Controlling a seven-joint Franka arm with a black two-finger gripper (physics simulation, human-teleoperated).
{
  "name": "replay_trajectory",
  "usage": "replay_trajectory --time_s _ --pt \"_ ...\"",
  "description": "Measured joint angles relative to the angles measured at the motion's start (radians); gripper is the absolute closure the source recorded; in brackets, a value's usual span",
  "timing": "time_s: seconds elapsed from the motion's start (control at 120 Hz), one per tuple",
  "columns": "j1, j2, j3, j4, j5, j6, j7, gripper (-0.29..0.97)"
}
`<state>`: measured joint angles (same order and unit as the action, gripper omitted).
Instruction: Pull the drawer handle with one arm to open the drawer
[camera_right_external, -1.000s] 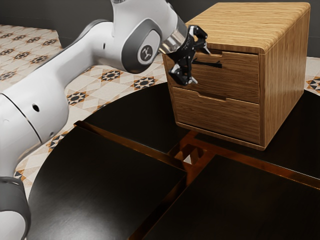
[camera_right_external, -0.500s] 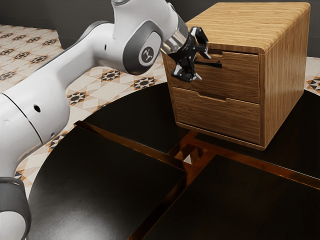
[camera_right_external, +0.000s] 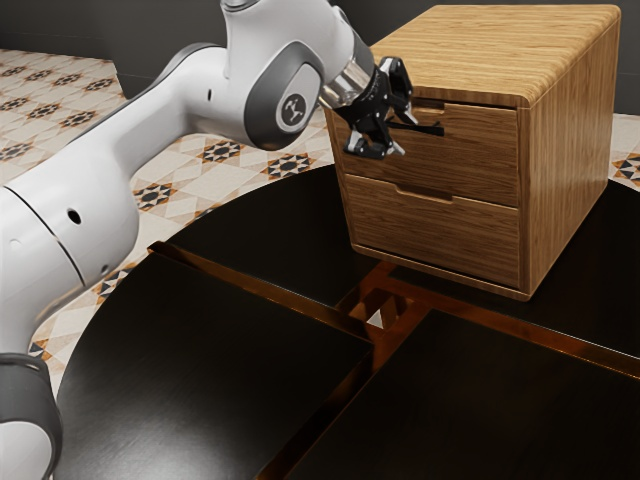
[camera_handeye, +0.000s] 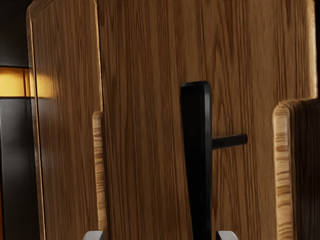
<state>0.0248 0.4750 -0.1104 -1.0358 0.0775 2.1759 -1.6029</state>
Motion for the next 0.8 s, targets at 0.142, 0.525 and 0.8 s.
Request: replay_trajectory --time_s 0.142,0.525,0.8 --pt "0.003 0.01 -0.001 0.002 0.0 0.005 0.003 0.48" --pt "-0.004 0.021 0.001 0.002 -0.002 0.029 0.01 0.7" --pt "-0.013 -0.06 0.017 -0.105 -0.002 0.031 0.014 0.78"
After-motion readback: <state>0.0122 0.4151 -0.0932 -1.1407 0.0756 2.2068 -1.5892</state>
